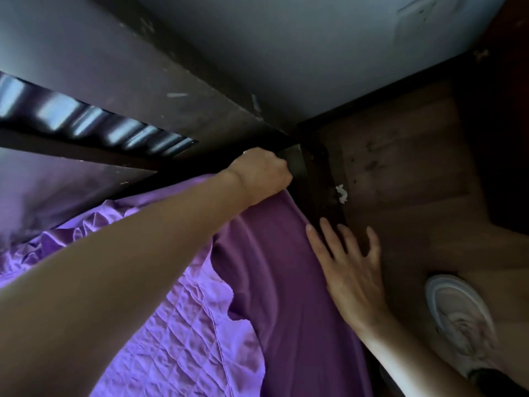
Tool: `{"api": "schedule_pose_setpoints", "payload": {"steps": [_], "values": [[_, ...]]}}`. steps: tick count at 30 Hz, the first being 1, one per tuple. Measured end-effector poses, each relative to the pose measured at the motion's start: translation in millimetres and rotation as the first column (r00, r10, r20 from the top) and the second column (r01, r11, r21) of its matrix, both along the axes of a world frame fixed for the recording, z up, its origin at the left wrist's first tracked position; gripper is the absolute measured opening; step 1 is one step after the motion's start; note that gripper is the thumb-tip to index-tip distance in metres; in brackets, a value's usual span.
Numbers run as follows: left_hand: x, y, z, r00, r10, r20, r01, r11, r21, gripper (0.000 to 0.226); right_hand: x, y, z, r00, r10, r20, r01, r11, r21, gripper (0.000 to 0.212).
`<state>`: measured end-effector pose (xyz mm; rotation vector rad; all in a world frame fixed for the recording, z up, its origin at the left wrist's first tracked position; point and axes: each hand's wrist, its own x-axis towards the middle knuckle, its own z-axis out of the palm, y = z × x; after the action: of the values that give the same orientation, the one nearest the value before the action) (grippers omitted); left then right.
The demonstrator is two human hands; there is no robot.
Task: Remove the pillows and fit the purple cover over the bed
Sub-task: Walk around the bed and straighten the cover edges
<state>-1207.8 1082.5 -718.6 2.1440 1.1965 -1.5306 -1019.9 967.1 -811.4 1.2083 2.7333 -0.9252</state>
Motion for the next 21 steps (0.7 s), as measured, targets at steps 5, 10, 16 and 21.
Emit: {"api": "schedule_pose_setpoints", "payload": {"steps": [5,10,16,21], "values": [[9,2,-32,0.996,0.089,-0.026,-0.087,0.994,0.071,0.023,7,7,-16,0.995,0.055,0.079,-0.054,0.998,-0.013,0.078],[20,-4,-54,0.988,0.144,-0.062,-0.135,0.982,0.130,0.026,1,6,-31,0.990,0.020,0.138,-0.012,0.998,-0.062,0.078],[31,-17,-53,0.963,0.231,-0.141,-0.197,0.956,0.219,0.027,6,6,-27,0.990,-0.023,0.141,0.025,1.000,-0.015,0.076],[62,-29,-54,0.761,0.648,0.027,-0.627,0.724,0.288,0.024,13,12,-19,0.988,-0.009,0.154,0.011,1.000,-0.013,0.075]]}}
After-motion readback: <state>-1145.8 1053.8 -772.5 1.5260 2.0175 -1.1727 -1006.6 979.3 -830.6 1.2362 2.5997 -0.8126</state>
